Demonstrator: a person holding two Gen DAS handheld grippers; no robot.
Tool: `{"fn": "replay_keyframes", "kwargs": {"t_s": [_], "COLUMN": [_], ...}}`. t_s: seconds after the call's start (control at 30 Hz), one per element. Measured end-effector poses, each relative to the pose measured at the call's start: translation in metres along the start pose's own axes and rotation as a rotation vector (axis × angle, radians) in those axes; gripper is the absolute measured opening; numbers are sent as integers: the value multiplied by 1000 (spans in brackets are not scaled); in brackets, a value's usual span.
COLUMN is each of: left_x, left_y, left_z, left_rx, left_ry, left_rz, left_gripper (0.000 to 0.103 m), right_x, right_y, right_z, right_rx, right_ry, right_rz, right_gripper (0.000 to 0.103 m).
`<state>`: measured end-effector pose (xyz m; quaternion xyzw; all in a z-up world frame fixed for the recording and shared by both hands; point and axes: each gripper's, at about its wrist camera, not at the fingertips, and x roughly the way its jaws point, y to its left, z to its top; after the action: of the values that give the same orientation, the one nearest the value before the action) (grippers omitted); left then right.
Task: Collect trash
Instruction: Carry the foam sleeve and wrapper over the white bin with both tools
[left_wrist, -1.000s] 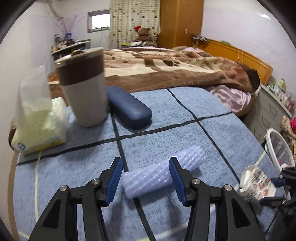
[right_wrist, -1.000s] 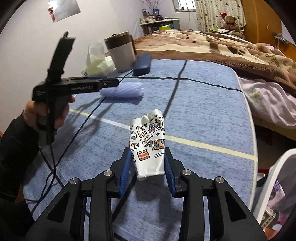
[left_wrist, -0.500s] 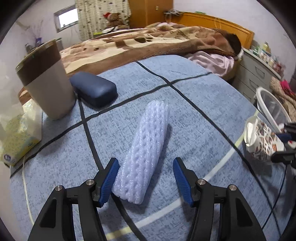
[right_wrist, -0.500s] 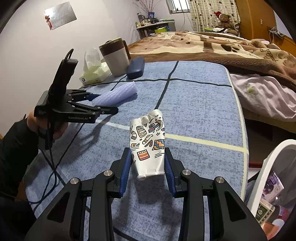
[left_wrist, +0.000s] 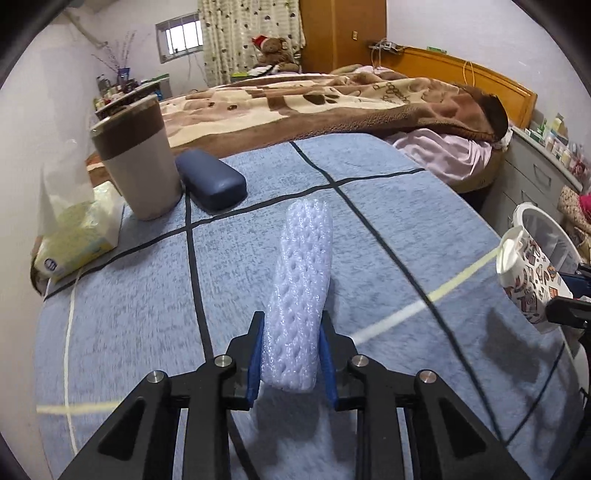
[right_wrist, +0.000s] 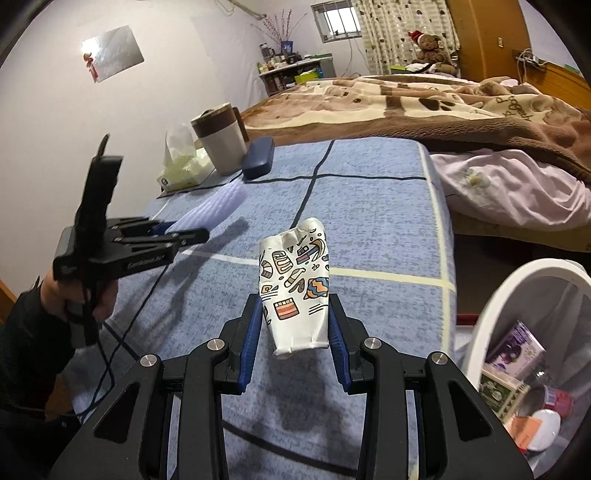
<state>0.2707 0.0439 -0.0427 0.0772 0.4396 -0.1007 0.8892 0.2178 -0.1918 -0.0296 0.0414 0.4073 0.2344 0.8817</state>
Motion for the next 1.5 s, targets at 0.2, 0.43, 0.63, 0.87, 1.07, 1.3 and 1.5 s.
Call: {"fn": "replay_keyframes", "kwargs": {"t_s": [0.2, 0.43, 0.63, 0.87, 1.07, 1.3, 1.5], "left_x": [-23, -52, -71, -86, -92, -92, -87], "left_y": [-26, -55, -78, -103, -123, -144, -167], "left_z": [-11, -18, -26, -29, -32, -31, -26], "left_rx": [-34, -83, -105, -120, -129, -121, -100], "left_ry": [-11, -48, -72, -98, -105, -102, -93], "left_rz": [-4, -65, -84, -107, -134, -167, -201], "left_gripper": [27, 27, 27, 27, 27, 27, 27], "right_x": [-20, -37, -48, -60, -69, -79, -90], "right_y": [-8, -14, -18, -23, -29, -40, -54], "right_z": [-4, -12, -16, -17, -22, -30, -35], "right_rx": [25, 46, 55, 60, 69, 97, 125], "right_ry": [-32, -55, -68, -91, -107, -120, -132], "right_rz": [-22, -50, -67, -84, -92, -112, -141], "right_gripper": [36, 36, 36, 36, 36, 36, 36]}}
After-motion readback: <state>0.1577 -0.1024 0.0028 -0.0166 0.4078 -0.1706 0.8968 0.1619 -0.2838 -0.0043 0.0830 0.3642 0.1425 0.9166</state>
